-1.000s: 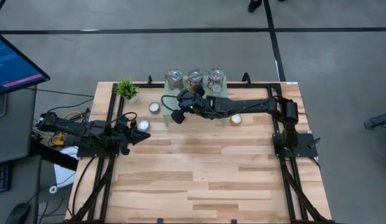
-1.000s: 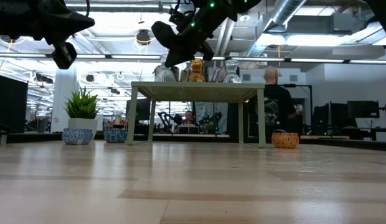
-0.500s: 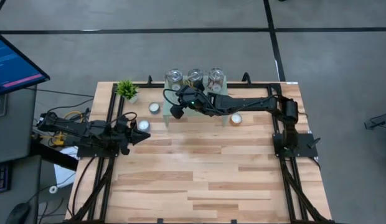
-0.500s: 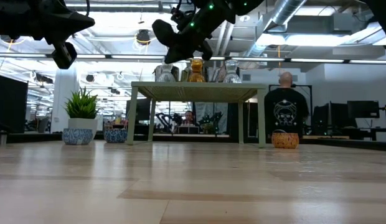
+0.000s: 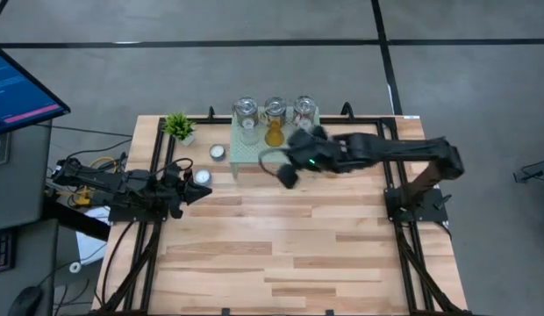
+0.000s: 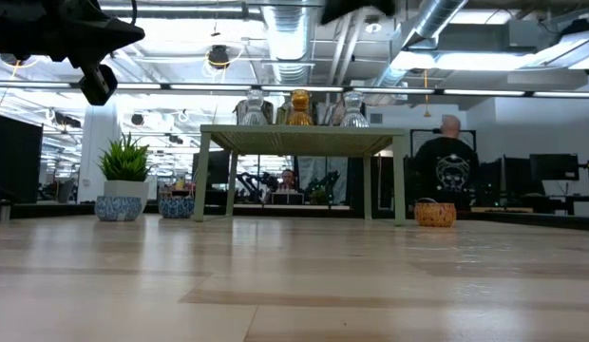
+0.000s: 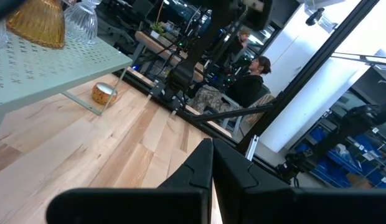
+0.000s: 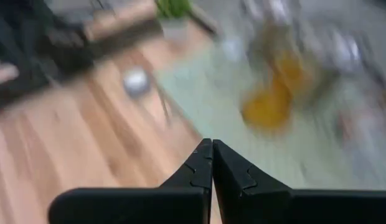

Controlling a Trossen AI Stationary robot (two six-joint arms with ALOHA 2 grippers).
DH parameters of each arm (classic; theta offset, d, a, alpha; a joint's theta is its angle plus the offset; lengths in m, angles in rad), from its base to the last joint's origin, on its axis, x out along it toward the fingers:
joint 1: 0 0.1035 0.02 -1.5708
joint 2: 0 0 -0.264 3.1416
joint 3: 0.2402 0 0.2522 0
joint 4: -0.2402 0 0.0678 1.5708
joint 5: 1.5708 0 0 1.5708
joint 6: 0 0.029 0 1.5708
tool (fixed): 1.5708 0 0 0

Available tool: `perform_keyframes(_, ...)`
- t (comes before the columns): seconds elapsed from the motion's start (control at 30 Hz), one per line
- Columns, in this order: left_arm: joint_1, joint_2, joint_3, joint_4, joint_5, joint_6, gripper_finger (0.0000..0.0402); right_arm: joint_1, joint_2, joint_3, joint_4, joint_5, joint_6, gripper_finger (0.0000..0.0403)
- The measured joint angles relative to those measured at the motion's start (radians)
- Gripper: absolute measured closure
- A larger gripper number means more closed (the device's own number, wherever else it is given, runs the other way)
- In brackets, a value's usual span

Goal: Pick & Place candle stick holders
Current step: Put the blue scented candle on the shelf

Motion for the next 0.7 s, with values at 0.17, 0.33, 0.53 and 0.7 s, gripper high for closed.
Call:
perform_keyframes(0.17, 0.0, 0.0, 0.0, 0.003, 0.0, 0.0, 0.0395, 0.087, -0.059, -0.001, -0.437, 0.078, 0.352, 0.0403)
perform_keyframes(0.33, 0.0, 0.0, 0.0, 0.007, 0.0, 0.001, 0.0395, 0.225, -0.071, -0.008, -0.719, 0.097, 0.642, 0.0395)
perform_keyframes(0.53, 0.001, 0.0, 0.0, 0.028, -0.023, 0.087, 0.0395, 0.367, -0.117, -0.071, -0.716, 0.106, 0.808, 0.0359)
perform_keyframes(0.7, 0.001, 0.0, 0.0, 0.03, -0.023, 0.087, 0.0395, 0.478, -0.164, -0.09, -0.694, 0.196, 0.872, 0.0315)
